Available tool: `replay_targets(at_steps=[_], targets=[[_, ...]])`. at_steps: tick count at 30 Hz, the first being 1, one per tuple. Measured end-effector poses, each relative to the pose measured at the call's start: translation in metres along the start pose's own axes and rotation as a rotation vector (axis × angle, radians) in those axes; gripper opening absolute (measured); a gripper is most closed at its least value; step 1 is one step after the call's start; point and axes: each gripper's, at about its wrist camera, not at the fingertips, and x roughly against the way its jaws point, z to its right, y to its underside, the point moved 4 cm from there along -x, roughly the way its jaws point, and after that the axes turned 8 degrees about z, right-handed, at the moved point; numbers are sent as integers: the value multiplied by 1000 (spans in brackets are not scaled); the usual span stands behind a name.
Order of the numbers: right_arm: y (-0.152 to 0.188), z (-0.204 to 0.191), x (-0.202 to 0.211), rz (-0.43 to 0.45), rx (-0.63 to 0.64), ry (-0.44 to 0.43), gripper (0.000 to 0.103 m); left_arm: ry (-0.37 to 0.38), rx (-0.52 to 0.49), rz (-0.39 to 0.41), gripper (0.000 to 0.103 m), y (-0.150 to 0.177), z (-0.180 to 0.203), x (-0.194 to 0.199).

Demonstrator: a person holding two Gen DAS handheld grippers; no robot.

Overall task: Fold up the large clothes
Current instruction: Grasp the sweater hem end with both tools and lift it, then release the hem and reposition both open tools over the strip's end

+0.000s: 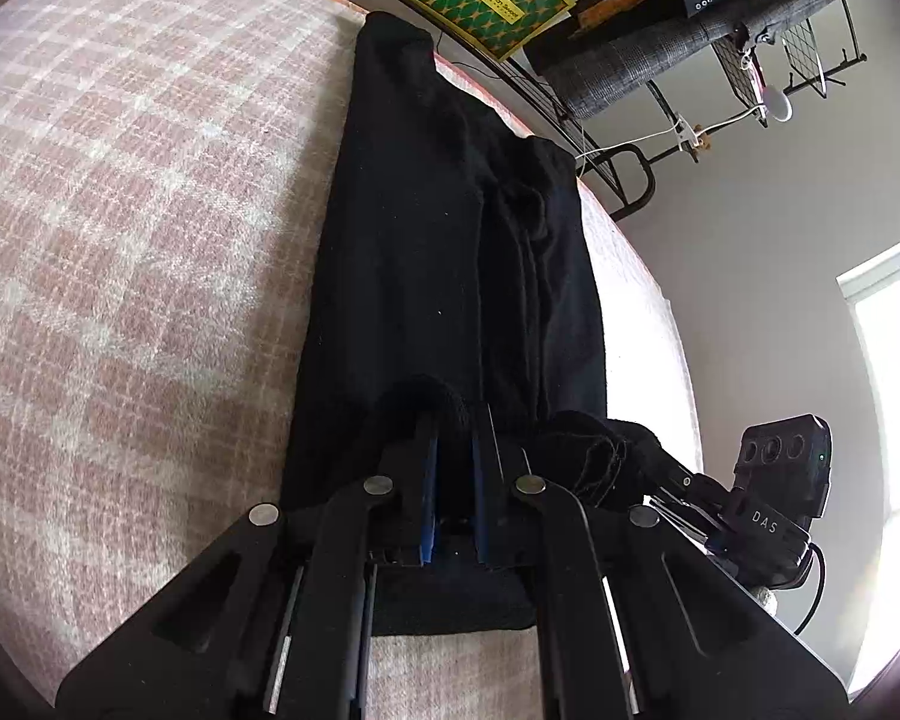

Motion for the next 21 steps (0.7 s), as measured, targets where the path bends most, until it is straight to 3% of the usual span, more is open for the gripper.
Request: replay_targets(at_steps=[6,7,9,11,13,14,17,21], targets=[[-6,6,-14,-18,15,54,14,-7,16,-3,8,-6,-5,-14],[-7,6,-14,-21,11,49,15,-9,10,-8,12,-6,-5,-15],[-9,6,-12,-28,-1,27,26,-10,0,-13,20,-9,-3,-14],[-14,3,-4,-4,-1,16,36,3,7,21,44,-17,-2,-7],[-20,1,6,27,-1,5,49,17,16,80,54,-27,-1,5],[-22,0,12,42,-6,3,52,26,14,95,54,-30,0,9],[-22,-4,30,78,34,28,49,16,-93,106,54,-26,8,19],[5,-14,41,45,167,92,46,-80,-332,70,54,2,15,18]])
